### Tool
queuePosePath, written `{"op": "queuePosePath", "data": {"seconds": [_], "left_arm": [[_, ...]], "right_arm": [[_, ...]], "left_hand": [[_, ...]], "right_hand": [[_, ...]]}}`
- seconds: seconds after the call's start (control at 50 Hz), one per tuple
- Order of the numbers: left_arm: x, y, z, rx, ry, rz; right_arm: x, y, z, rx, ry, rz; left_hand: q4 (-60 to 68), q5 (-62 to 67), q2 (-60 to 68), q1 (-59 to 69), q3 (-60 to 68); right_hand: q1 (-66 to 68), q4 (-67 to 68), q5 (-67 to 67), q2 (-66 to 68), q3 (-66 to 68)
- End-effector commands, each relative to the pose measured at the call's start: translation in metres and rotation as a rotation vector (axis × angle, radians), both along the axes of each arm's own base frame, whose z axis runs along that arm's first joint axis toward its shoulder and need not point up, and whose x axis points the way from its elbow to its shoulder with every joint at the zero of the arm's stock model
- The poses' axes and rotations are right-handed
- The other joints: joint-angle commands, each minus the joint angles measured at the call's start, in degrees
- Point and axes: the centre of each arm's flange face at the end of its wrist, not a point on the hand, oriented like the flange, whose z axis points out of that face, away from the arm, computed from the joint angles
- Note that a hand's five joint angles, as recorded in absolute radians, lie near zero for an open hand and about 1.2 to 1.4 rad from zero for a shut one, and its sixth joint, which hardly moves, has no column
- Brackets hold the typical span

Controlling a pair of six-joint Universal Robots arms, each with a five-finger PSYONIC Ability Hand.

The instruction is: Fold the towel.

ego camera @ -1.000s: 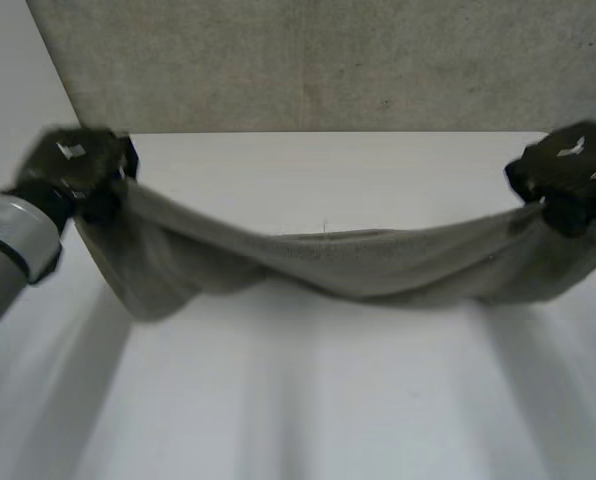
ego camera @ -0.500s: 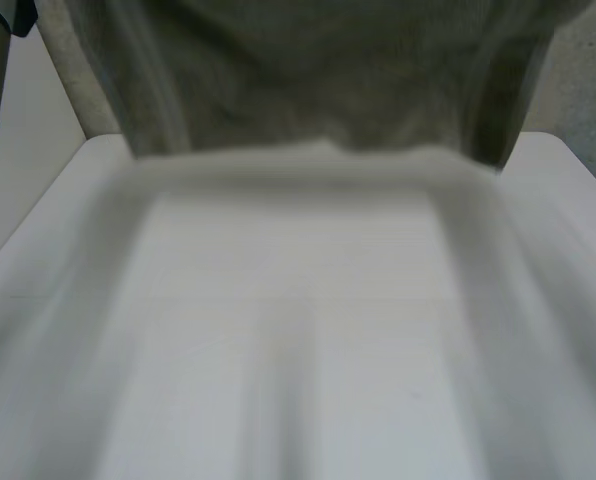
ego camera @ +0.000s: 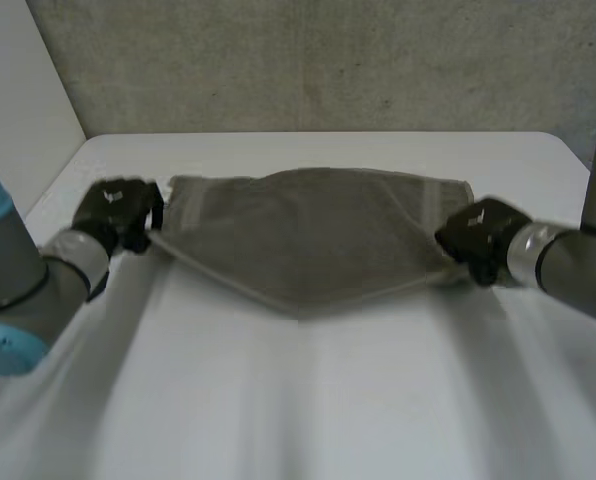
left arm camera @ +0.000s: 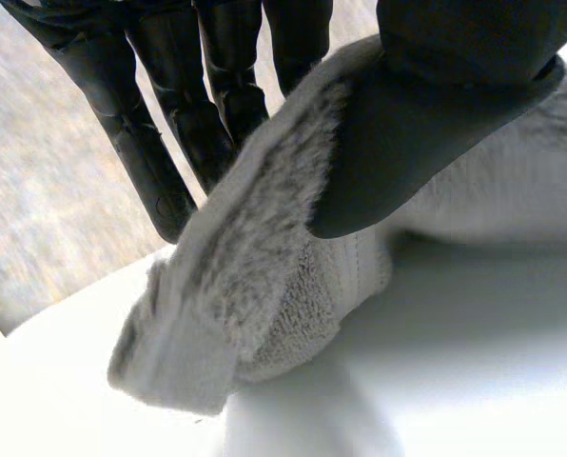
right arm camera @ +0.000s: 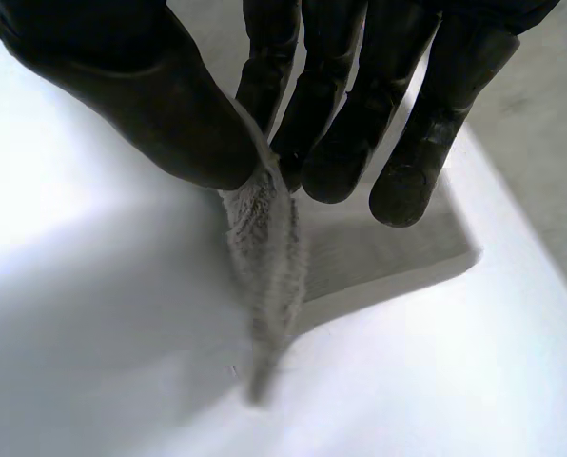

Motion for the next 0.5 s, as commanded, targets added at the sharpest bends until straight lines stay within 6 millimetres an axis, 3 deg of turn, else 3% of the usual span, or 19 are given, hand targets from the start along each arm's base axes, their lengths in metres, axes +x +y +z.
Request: {"op": "queuePosePath", "data": {"seconds": [0.02,0.04,0.08,0.1,0.14,0.18,0.24,0.36,0.4,0.42,0.46,0.5], "left_arm": [[0.021,0.032,-0.001,0.012,-0.155,-0.006],[0.021,0.032,-0.001,0.012,-0.155,-0.006],[0.031,0.049,0.021,0.004,-0.176,0.002],[0.031,0.049,0.021,0.004,-0.176,0.002],[0.035,0.067,0.05,-0.025,-0.16,-0.016],[0.035,0.076,0.061,-0.035,-0.15,-0.04],[0.039,0.086,0.07,-0.034,-0.125,-0.081],[0.045,0.078,0.07,-0.046,-0.113,-0.077],[0.045,0.064,0.049,0.009,-0.107,-0.081],[0.045,0.064,0.049,0.009,-0.107,-0.081],[0.034,0.046,0.028,0.036,-0.104,-0.112],[0.026,0.038,0.02,0.045,-0.103,-0.123]], "right_arm": [[-0.022,0.018,0.025,-0.061,0.054,-0.006],[-0.022,0.018,0.025,-0.061,0.054,-0.006],[-0.039,0.023,0.054,-0.106,0.063,-0.039],[-0.039,0.024,0.054,-0.106,0.063,-0.039],[-0.045,0.03,0.066,-0.106,0.087,-0.037],[-0.052,0.043,0.083,-0.076,0.124,0.0],[-0.052,0.05,0.089,-0.048,0.143,0.057],[-0.052,0.034,0.091,-0.075,0.121,0.057],[-0.046,0.01,0.079,-0.093,0.091,0.04],[-0.046,0.01,0.079,-0.093,0.091,0.039],[-0.038,-0.011,0.076,-0.14,0.057,0.011],[-0.031,-0.021,0.071,-0.156,0.045,-0.002]], "left_hand": [[10.18,11.05,10.22,11.67,10.23],[10.18,11.05,10.22,11.67,10.23],[10.18,11.05,10.22,11.67,10.23],[10.18,11.05,10.22,11.67,10.23],[10.18,11.05,10.22,11.67,10.23],[10.18,11.05,10.22,11.67,10.23],[10.18,11.05,10.22,11.67,10.23],[10.18,11.05,10.22,11.67,10.23],[10.18,11.05,10.22,11.67,10.23],[10.18,11.05,10.22,11.67,10.23],[10.18,11.05,10.22,11.67,10.23],[10.18,11.05,10.22,11.67,10.23]], "right_hand": [[2.76,3.02,2.51,2.85,2.74],[2.76,3.02,2.51,2.85,2.74],[2.76,3.02,2.51,2.85,2.74],[2.76,3.02,2.51,2.85,2.74],[2.76,3.02,2.51,2.85,2.74],[2.76,3.02,2.51,2.85,2.74],[2.76,3.02,2.51,2.85,2.74],[2.76,3.02,2.51,2.85,2.74],[2.76,3.02,2.51,2.85,2.74],[2.76,3.02,2.51,2.85,2.74],[2.76,3.02,2.51,2.85,2.74],[2.76,3.02,2.51,2.85,2.74]]}}
